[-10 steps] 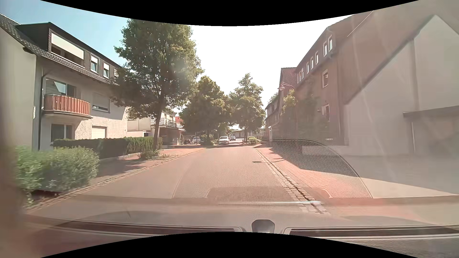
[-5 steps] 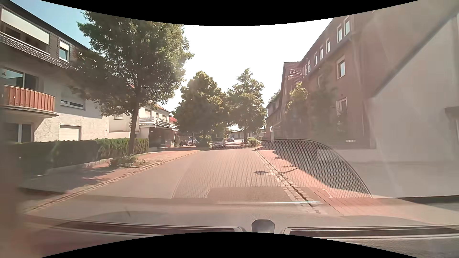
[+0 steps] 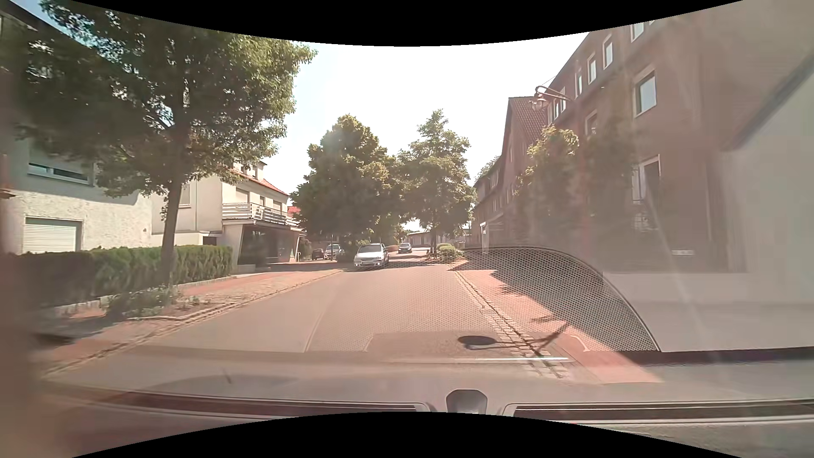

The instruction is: Follow the waypoints while adhering to traffic rules and regulations

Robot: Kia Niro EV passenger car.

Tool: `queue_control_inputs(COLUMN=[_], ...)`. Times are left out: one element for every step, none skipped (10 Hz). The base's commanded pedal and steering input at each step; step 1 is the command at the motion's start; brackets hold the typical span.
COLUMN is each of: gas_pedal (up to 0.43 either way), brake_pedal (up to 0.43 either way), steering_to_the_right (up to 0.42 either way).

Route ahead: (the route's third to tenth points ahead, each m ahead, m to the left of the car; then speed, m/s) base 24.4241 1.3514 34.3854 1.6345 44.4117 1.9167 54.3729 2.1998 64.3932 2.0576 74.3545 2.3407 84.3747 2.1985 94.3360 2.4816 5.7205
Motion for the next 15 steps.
queue_control_inputs(gas_pedal=[0.059, 0.059, 0.067, 0.067, 0.067, 0.067, 0.067, 0.067, 0.067, 0.059, 0.059, 0.059, 0.059, 0.059, 0.059], brake_pedal=[0.006, 0.0, 0.006, 0.006, 0.0, 0.006, 0.006, 0.006, 0.006, 0.006, 0.006, 0.0, 0.006, 0.006, 0.006], steering_to_the_right=[0.008, 0.007, 0.007, 0.006, 0.006, 0.005, 0.005, 0.004, 0.004, 0.003, 0.003, 0.002, 0.0, -0.001, -0.002])
